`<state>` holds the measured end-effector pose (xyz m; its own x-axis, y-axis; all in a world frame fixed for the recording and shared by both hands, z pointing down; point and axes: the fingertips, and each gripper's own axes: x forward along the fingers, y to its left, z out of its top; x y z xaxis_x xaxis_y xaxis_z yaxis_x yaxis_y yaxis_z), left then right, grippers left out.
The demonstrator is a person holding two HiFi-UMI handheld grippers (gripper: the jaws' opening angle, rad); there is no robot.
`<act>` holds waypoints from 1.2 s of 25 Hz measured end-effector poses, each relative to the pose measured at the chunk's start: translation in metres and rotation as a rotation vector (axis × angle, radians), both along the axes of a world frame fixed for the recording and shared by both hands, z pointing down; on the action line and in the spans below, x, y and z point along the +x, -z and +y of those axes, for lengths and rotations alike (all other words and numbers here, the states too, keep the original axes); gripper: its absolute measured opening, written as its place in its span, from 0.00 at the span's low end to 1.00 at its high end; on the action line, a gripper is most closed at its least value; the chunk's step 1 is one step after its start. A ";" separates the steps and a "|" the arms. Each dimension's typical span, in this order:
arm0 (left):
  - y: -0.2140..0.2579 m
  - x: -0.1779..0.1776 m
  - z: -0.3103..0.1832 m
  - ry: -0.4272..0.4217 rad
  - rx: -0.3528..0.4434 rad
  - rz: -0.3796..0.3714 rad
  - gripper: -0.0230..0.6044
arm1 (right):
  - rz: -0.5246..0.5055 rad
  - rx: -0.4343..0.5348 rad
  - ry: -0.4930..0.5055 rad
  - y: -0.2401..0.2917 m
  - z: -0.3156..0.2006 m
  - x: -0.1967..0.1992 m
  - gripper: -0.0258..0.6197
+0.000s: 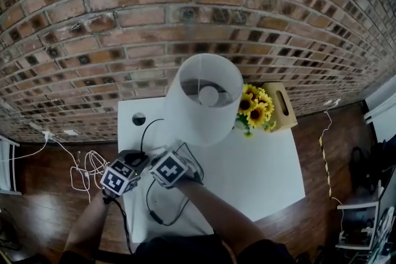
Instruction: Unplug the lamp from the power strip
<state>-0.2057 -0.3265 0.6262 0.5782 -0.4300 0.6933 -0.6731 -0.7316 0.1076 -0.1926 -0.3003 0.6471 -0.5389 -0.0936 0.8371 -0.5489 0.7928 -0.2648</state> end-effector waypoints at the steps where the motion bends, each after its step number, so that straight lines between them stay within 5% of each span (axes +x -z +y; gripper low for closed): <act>1: 0.000 0.000 0.000 0.004 0.009 0.000 0.19 | 0.010 0.011 0.008 0.000 0.000 0.000 0.02; 21: -0.001 -0.006 -0.007 0.075 0.025 0.056 0.19 | 0.051 0.001 0.001 0.000 -0.002 0.003 0.03; 28: 0.000 -0.010 -0.011 0.230 -0.086 0.198 0.18 | 0.039 0.024 0.005 0.002 -0.005 -0.003 0.03; 30: 0.000 -0.010 -0.011 0.215 -0.070 0.177 0.18 | 0.039 0.016 0.002 0.001 -0.005 -0.002 0.03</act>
<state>-0.2159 -0.3372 0.6265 0.5935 -0.5108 0.6220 -0.7785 -0.5605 0.2825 -0.1949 -0.3049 0.6458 -0.5063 -0.1062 0.8558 -0.5572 0.7977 -0.2307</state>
